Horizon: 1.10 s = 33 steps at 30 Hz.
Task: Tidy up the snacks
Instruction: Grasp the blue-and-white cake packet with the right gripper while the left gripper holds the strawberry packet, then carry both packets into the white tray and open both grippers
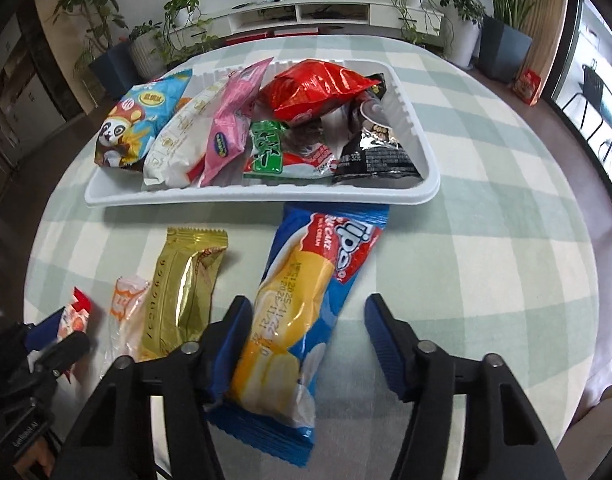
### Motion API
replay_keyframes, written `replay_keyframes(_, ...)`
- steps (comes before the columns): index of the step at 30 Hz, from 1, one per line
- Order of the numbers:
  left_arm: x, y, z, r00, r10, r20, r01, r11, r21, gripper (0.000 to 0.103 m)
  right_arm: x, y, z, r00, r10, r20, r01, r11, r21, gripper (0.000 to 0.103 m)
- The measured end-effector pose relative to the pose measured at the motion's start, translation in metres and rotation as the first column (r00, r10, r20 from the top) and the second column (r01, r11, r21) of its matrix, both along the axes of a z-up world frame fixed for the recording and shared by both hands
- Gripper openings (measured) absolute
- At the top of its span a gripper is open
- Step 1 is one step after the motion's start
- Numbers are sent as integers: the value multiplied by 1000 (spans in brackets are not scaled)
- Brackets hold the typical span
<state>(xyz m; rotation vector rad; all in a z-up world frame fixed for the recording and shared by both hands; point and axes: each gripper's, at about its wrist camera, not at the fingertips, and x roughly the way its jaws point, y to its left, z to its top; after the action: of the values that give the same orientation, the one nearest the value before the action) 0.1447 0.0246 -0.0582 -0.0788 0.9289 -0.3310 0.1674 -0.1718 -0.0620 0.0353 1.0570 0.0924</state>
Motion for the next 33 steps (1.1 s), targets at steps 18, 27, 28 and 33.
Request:
replay_keyframes(18,-1,-1,1,1000,-11,4,11,1000,-10,33,-29,-14,3,1000,-4,15,3,996,87,31)
replay_keyframes(27,-4,3,6,1000,-12,28,13,998,-54,33,-65,-31,16,997,-34,72,20,983,183,30)
replay_keyframes(28,-5,5,8,999,-9,32,11,998,-65,33,-67,-35,17,996,-41,76,25,981,195,30)
replay_keyframes(33,-7,14,14,999,11,37,-6,991,-136,33,-75,-52,22,993,-84,88,62,972,227,30)
